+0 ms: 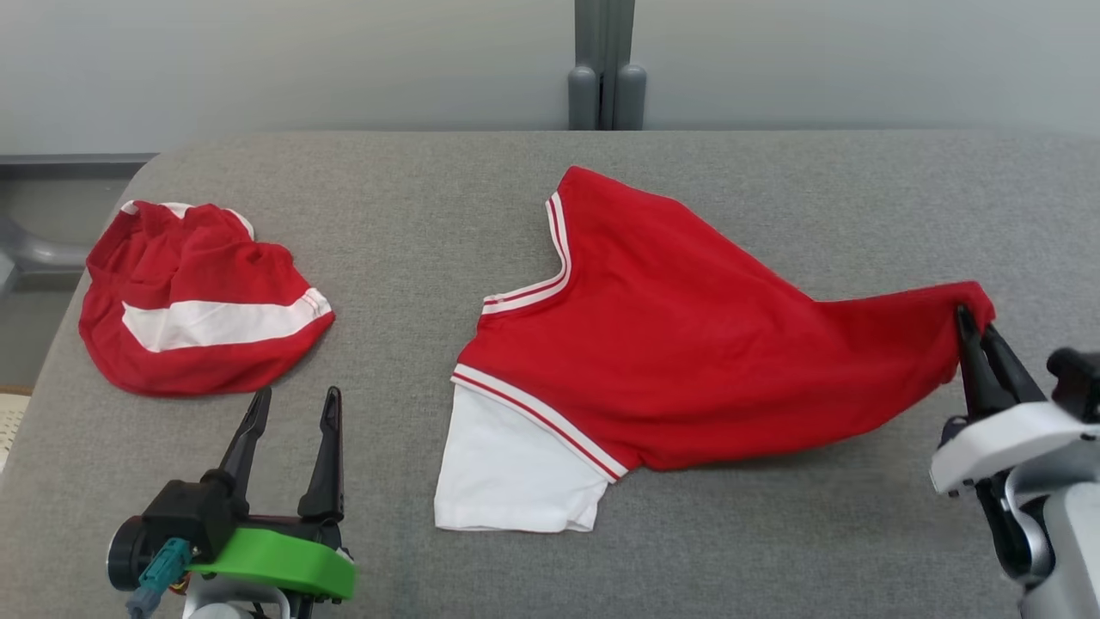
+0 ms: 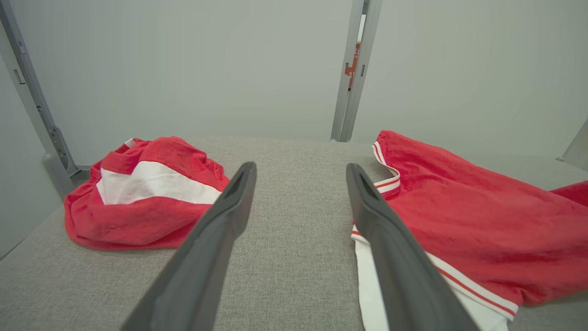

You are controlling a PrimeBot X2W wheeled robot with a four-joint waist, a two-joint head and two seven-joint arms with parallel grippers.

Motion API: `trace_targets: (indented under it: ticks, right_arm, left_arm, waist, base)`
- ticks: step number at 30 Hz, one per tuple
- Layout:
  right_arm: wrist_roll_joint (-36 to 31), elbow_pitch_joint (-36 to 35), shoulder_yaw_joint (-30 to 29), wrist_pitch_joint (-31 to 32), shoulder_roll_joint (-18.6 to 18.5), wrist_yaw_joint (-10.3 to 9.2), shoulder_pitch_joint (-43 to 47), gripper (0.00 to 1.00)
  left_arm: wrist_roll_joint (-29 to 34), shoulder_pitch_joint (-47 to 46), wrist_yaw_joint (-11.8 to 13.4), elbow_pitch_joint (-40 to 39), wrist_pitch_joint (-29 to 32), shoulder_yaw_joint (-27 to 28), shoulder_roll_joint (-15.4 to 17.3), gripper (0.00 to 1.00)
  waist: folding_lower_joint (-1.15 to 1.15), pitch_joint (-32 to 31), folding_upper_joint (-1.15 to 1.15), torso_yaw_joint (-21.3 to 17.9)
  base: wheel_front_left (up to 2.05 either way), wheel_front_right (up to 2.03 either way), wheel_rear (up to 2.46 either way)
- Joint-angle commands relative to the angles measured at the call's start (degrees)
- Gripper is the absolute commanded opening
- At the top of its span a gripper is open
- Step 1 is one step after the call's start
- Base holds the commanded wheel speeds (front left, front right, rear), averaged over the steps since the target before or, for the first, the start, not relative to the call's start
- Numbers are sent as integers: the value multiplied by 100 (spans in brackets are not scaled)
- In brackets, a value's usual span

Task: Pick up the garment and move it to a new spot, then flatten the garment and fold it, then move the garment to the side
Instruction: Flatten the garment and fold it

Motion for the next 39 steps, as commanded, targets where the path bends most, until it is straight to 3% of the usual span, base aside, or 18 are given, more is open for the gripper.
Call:
trace_targets:
  ticks: [1, 6, 14, 15, 16, 20, 25, 39]
  right_arm:
    - [-80, 165, 78, 13, -55, -8, -292, 0]
    - [-334, 1078, 444, -40, -67, -8, -1325, 0]
    - [-663, 3106, 709, -352, -31, -9, -2674, 0]
    - [-706, 3321, 693, -378, -34, -9, -2776, 96]
    - [-775, 3605, 675, -357, -22, -8, -2873, 100]
    - [-852, 4205, 633, -520, 40, -9, -3202, 100]
    - [-696, 4259, 677, -708, 91, -9, -3163, 100]
    - [-35, 1907, 807, -727, -46, -8, -1176, 100]
  left_arm:
    - [-4, -103, -20, 13, -3, -24, -11, 100]
    - [-63, -228, -20, 74, -4, -135, -27, 100]
    - [-146, -404, -20, 95, -3, -288, -38, 100]
    - [-155, -424, -20, 96, -3, -294, -32, 100]
    - [-164, -438, -20, 100, -3, -299, -26, 100]
    - [-167, -458, -20, 112, -3, -261, -17, 100]
    - [-126, -381, -20, 110, -4, -194, -15, 100]
    - [-39, -126, -20, 45, -3, -26, -33, 100]
  waist:
    - [0, 86, 0, 141]
    - [0, 195, 0, 406]
    - [0, 420, 0, 779]
    - [0, 444, 0, 797]
    - [0, 463, 0, 811]
    - [0, 482, 0, 789]
    - [0, 395, 0, 572]
    - [0, 108, 0, 124]
  base:
    - [0, 0, 0]
    - [0, 0, 0]
    - [0, 0, 0]
    - [0, 0, 0]
    - [0, 0, 0]
    - [0, 0, 0]
    - [0, 0, 0]
    - [0, 0, 0]
